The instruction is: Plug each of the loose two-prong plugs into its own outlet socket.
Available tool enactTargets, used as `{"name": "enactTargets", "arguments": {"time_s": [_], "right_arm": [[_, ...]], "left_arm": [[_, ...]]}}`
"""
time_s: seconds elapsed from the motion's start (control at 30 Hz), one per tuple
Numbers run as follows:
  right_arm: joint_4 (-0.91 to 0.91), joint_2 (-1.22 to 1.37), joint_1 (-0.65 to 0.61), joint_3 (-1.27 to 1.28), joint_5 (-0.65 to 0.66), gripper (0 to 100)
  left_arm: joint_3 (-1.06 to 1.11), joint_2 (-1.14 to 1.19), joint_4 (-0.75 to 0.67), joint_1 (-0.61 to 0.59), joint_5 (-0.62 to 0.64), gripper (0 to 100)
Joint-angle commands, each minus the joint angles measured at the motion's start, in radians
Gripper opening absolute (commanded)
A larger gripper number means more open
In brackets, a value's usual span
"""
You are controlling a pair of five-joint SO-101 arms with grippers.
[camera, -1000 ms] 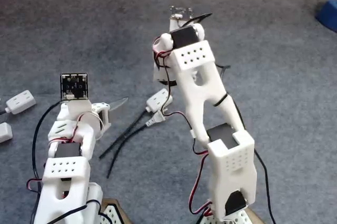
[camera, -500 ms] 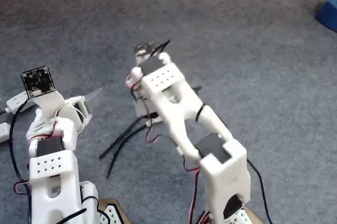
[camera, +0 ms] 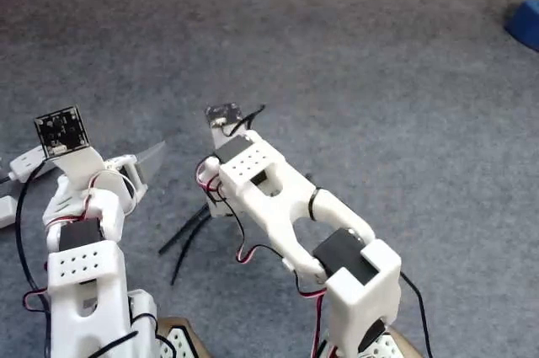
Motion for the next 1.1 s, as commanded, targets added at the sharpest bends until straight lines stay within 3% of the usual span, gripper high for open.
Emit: {"name": "enactTargets", "arguments": {"time_s": [0.0, 0.33, 0.5, 0.67, 1.07], "right_arm": [[-0.048, -0.051, -0.024, -0.027, -0.183, 13.7], [-0.157, -0.050, -0.027, -0.036, -0.749, 11.7], [-0.159, -0.048, 0.048, -0.033, -0.939, 11.6], [-0.154, -0.036, 0.097, -0.024, -1.008, 11.6], [-0.116, 0.058, 0.160, -0.021, -1.007, 11.6]], "left_arm": [[0.002, -0.012, 0.000, 0.041, 0.005, 44], [0.010, -0.012, 0.000, 0.051, 0.003, 44], [0.021, -0.012, 0.000, 0.053, 0.003, 44], [0.024, -0.012, 0.000, 0.053, 0.003, 44], [0.024, -0.012, 0.000, 0.053, 0.003, 44]]}}
